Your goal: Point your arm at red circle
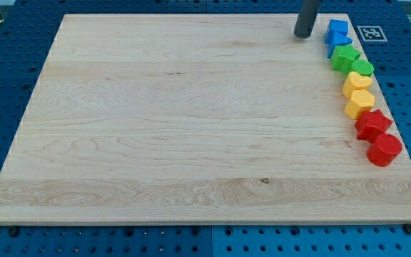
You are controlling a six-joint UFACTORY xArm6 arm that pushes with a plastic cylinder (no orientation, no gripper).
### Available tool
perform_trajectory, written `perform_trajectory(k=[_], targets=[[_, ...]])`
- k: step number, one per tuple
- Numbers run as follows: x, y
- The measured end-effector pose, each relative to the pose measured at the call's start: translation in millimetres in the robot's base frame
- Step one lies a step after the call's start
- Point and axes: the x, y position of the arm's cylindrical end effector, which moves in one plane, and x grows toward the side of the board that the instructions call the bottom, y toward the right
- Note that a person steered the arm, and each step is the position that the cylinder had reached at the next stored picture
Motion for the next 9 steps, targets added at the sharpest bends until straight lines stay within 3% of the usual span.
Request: perform_trajectory(k=[1, 2, 3, 5, 7, 9], targets=[[0, 0], [-50, -23], [-64, -20], [-66, 31], [-63, 156], [-24, 158]])
